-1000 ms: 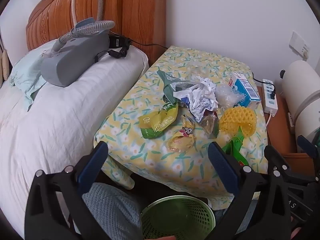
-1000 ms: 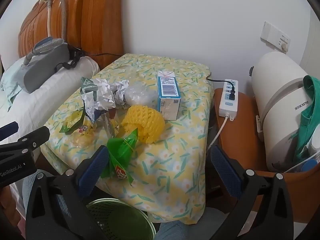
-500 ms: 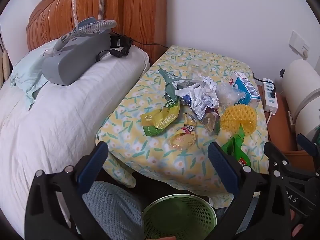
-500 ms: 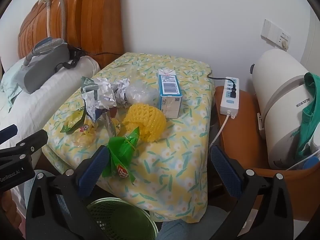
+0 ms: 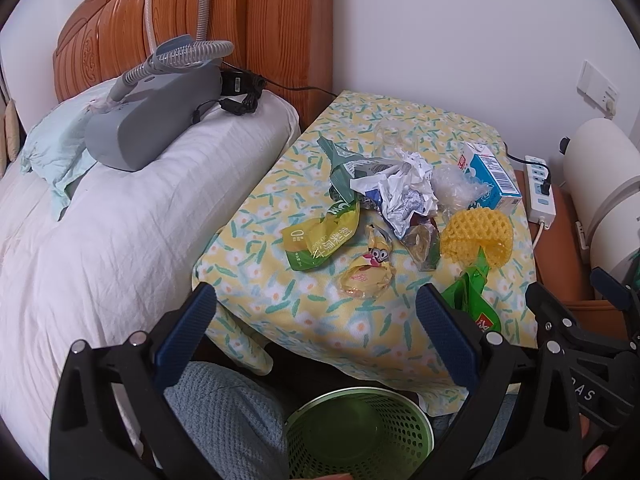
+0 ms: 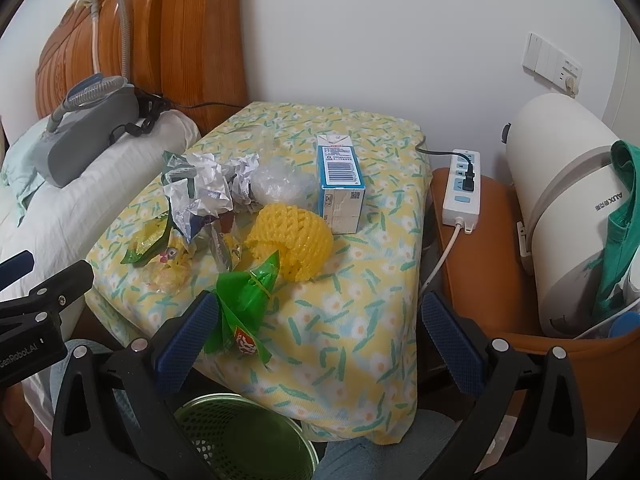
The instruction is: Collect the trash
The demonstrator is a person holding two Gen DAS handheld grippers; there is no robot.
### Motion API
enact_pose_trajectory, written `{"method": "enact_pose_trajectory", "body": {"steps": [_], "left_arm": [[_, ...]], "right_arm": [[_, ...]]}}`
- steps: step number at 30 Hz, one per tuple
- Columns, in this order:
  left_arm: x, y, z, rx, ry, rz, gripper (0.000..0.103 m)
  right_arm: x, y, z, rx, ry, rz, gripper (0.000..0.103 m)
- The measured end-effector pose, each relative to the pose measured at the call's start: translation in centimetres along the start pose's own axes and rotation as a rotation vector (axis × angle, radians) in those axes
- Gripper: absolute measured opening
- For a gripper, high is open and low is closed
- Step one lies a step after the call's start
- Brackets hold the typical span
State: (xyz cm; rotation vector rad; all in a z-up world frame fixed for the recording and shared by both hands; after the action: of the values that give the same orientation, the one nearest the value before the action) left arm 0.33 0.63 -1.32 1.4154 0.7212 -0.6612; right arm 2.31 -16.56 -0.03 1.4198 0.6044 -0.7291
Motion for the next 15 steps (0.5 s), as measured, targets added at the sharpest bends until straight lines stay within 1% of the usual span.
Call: {"method": "enact_pose_trajectory", "body": {"steps": [15], "left_arm": [[-0.20,-0.24,-0.22,0.000,-0.002,-0.001,0.095]], "right_arm": [[0.12,-0.11,-0.01,0.001,0.000,-0.009,0.101]]}}
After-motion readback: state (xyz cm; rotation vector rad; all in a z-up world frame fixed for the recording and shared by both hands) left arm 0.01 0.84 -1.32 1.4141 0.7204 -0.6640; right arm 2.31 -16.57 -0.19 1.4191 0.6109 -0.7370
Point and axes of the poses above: each gripper's, at about its wrist camera, not at the fingertips, and x roughly the way its jaws point, z to its right, y to its top, the point moved 2 cm from there along x, roughly the way its jaws point, and after that the axes turned 3 degrees about -x, right-handed, at the moved point
